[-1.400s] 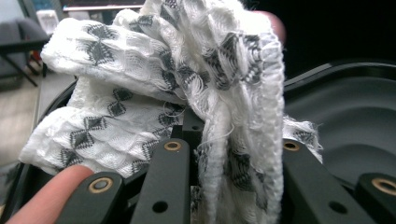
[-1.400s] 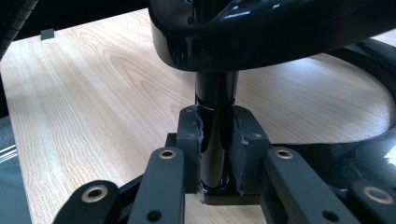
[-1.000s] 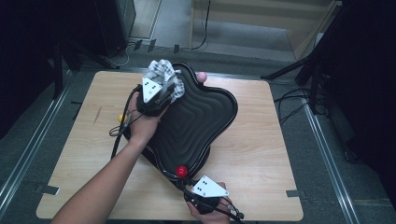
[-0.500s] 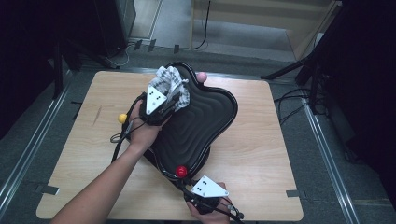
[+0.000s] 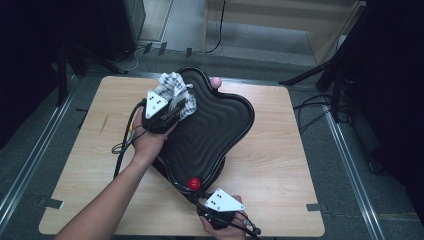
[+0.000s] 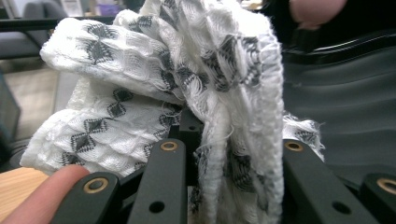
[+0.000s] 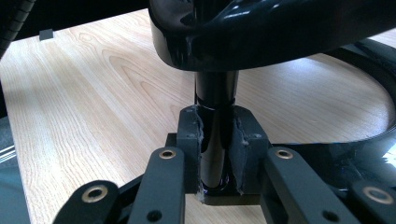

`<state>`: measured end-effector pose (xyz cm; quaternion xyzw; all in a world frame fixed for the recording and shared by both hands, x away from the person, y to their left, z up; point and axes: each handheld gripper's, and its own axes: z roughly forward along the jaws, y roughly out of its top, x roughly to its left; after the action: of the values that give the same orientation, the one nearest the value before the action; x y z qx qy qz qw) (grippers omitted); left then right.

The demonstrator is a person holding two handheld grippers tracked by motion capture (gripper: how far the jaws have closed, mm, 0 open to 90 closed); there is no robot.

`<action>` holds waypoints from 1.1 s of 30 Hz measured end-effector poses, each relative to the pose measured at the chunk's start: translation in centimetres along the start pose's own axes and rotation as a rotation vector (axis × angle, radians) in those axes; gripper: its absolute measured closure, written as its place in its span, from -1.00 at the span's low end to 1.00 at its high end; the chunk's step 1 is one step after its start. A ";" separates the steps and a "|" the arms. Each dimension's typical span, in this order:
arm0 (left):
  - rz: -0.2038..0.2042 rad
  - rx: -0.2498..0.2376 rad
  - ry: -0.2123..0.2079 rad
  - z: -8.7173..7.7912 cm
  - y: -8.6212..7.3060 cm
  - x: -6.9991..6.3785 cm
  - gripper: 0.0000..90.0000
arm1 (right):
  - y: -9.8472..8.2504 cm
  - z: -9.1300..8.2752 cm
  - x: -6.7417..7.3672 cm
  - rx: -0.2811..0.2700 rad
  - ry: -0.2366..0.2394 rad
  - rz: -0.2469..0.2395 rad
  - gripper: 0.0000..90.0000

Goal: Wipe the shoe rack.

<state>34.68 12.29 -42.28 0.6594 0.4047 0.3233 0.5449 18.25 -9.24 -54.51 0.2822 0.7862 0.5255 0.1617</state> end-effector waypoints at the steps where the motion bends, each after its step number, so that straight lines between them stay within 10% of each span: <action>1: 0.011 0.001 -0.012 0.1 0.1 -0.3 0.63 | 0.0 0.0 0.0 0.001 -0.002 -0.002 0.68; 5: 0.041 -0.004 -0.001 0.6 0.5 -0.8 0.61 | 0.0 0.0 0.1 0.001 -0.005 0.000 0.68; 12: -0.021 0.020 0.082 0.1 -0.2 1.9 0.61 | 0.0 0.0 0.0 -0.003 -0.003 0.002 0.68; 21: 0.007 0.021 -0.010 -0.8 -0.6 -0.5 0.63 | 0.0 0.0 0.1 -0.002 -0.004 0.001 0.68; 33: -0.044 0.044 0.064 -1.6 -1.3 1.5 0.62 | 0.0 0.0 0.1 0.000 -0.006 0.000 0.68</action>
<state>33.77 14.47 -43.26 0.6513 0.4433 0.3231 0.5243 18.18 -9.18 -54.52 0.2836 0.7856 0.5249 0.1640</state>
